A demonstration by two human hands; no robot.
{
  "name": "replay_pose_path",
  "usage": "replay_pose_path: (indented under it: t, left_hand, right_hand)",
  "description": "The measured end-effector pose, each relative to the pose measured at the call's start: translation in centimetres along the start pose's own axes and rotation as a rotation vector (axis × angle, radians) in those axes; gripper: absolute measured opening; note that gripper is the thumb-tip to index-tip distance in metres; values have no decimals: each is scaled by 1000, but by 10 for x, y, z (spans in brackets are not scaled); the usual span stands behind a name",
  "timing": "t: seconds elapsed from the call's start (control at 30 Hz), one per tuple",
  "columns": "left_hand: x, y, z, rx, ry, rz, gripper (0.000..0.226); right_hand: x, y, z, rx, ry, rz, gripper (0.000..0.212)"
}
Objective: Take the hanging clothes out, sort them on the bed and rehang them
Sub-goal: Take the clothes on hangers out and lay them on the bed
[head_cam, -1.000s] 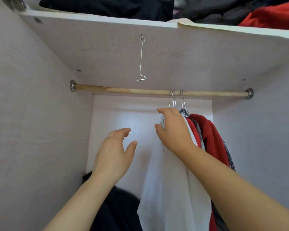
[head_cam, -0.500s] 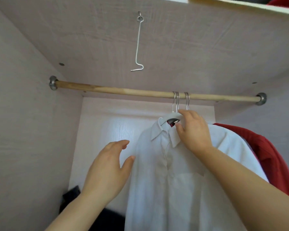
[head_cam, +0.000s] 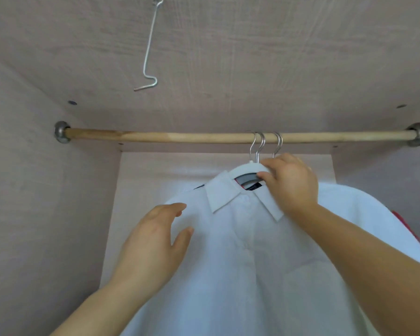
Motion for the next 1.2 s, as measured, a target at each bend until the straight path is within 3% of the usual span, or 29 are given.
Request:
replay_pose_path:
  t: [0.2, 0.33, 0.53, 0.73, 1.2]
  left_hand:
    - [0, -19, 24, -97, -58, -19, 42]
    - [5, -5, 47, -197, -48, 1, 42]
    - [26, 81, 62, -111, -100, 130, 51]
    - [40, 210, 81, -45, -185, 340, 28]
    - [-25, 471, 185, -21, -602, 998, 25]
  right_hand:
    - [28, -12, 16, -73, -222, 70, 30]
    - [68, 34, 25, -105, -369, 196, 28]
    - [119, 144, 20, -51, -542, 293, 30]
    - [144, 263, -6, 162, -718, 348, 29]
    - [216, 514, 15, 732, -1247, 343, 27]
Point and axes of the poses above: each hand's wrist, its own y-axis away from the middle knuckle, its own z-axis out of the back of the hand, x = y × z, the point moved 9 cm from there along -y, towards the middle knuckle, and after that the axes turned 6 degrees about -z, right-handed, at the moved point
